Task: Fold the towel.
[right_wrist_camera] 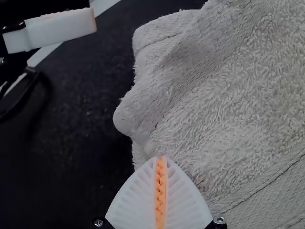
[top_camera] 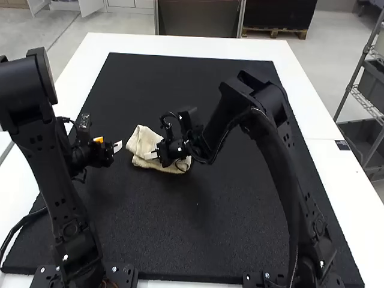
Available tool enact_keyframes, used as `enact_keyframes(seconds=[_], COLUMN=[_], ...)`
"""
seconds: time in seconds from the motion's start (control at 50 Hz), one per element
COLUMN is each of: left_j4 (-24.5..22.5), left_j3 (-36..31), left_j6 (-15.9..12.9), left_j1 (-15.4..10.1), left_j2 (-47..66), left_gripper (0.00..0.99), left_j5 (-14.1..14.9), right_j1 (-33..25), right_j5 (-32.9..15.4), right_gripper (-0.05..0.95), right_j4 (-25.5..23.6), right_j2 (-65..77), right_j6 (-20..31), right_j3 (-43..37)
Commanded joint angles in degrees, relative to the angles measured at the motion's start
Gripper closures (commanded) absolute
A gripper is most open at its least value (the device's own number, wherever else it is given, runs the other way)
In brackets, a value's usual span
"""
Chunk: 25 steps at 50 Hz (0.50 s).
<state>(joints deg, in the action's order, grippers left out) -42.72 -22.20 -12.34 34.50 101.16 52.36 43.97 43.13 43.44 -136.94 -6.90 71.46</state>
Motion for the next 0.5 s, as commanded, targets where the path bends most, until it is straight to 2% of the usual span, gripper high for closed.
enact_keyframes(seconds=[0.0, 0.48], left_j4=[-0.4, -0.9], left_j3=[1.2, 1.5], left_j6=[-0.2, -0.2], left_j1=[0.5, 0.5], left_j2=[-1.9, -1.9], left_gripper=[0.038, 0.038], left_j5=[1.3, 1.3], right_j1=[-0.3, -0.1], right_j5=[1.0, 0.9], right_gripper=[0.92, 0.92], right_j4=[0.6, 0.8], right_j2=[2.8, 4.2], right_j6=[-1.6, -1.8], right_j3=[1.7, 5.6])
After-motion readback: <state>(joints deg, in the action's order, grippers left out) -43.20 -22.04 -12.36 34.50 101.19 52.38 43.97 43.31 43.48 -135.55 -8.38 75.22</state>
